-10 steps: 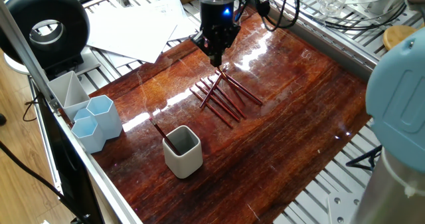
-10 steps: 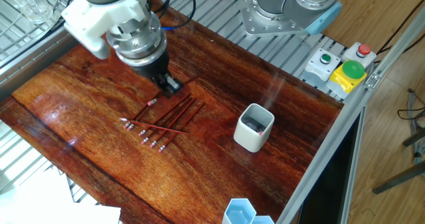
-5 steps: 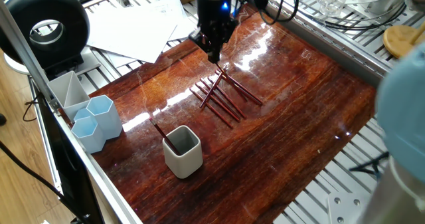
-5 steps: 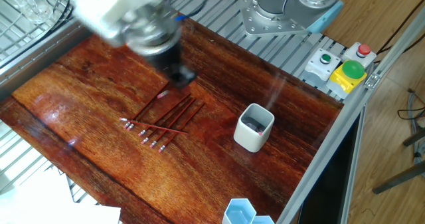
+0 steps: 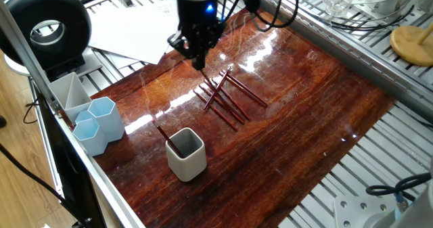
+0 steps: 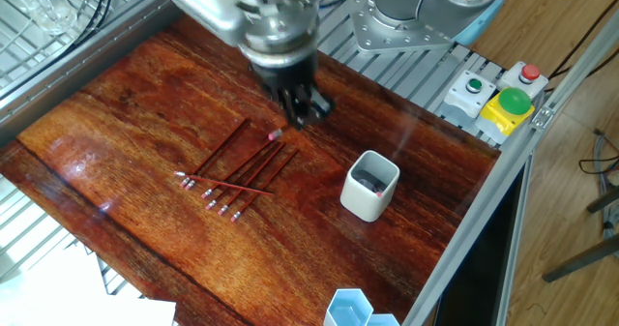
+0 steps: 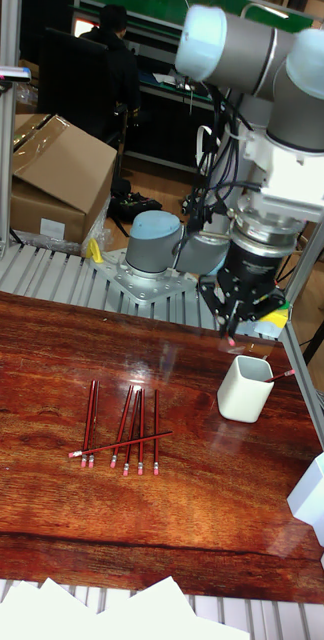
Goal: Put the pen into the pen holder
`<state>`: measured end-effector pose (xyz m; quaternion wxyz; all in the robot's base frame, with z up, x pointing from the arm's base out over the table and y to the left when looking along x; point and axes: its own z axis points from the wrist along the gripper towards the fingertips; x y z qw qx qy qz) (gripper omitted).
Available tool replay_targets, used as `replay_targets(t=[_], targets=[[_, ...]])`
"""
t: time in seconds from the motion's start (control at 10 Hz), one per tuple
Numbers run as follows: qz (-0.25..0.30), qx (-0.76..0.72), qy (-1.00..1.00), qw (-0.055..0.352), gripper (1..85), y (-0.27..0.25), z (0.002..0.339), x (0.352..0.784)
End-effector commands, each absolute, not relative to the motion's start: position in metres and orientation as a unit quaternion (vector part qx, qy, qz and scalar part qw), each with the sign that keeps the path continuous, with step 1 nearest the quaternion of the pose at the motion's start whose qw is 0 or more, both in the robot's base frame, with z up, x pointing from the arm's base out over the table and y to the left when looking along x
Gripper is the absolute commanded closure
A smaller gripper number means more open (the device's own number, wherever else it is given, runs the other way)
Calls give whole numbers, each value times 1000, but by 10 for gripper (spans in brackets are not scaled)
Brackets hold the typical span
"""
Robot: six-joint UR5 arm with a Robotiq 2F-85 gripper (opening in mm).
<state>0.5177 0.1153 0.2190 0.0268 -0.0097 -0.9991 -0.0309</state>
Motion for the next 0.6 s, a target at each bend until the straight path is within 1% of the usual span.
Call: replay_targets(t=[0.0, 0.1, 0.2, 0.3, 0.4, 0.5], targets=[[-30, 46, -999, 3, 847, 121, 214, 530], [-32, 45, -998, 2, 847, 122, 214, 531], [-34, 31, -999, 19, 847, 131, 232, 516], [-32, 20, -999, 22, 847, 149, 265, 501], [-38, 7, -999, 19, 847, 172, 288, 489], [-36, 7, -999, 6, 847, 185, 298, 487]])
